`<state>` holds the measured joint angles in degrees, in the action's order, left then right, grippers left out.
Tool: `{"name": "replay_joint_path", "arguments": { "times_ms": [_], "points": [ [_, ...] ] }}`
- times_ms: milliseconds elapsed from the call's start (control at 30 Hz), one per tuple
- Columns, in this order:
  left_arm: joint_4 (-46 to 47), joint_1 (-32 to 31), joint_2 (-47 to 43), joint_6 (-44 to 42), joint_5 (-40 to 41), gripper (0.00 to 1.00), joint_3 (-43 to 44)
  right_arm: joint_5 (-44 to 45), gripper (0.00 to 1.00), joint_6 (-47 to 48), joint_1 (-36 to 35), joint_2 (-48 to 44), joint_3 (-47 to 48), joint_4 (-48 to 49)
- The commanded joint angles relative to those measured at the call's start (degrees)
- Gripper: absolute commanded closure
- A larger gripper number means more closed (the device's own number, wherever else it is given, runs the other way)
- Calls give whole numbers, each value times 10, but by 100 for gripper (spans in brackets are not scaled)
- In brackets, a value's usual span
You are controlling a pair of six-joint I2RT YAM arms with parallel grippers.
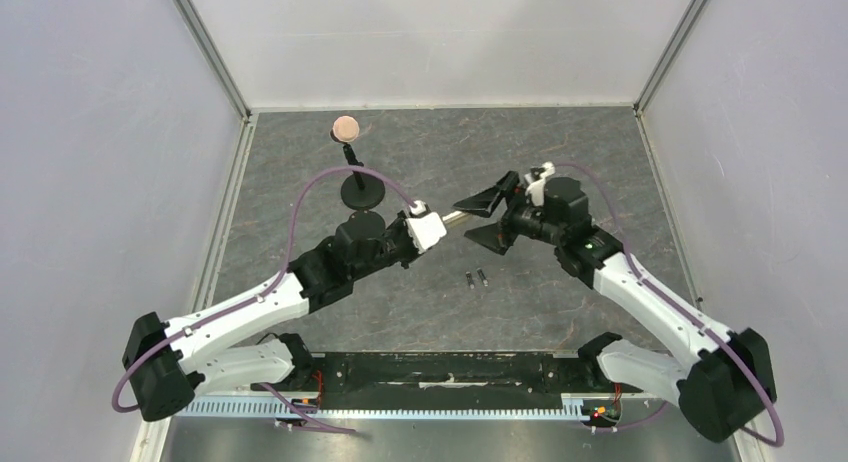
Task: Load the batteries into the remote control
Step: Adjust the remote control.
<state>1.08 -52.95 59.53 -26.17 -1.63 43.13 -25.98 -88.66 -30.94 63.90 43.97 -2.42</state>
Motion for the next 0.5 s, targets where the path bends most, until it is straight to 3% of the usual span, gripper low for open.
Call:
{"name": "replay_joint_path", "arguments": {
  "times_ms": [0,167,300,467],
  "points": [
    [-53,3,-9,252,25,98,50,-39,13,158,63,-61,-29,82],
    [-177,6,23,351,-65,98,128,-88,11,364,75,-65,50,83],
    [-203,24,50,406,-189,98,158,-122,7,545,75,-71,75,48],
    [-182,84,59,453,-351,98,159,-207,5,627,75,-58,74,49]
  ]
}}
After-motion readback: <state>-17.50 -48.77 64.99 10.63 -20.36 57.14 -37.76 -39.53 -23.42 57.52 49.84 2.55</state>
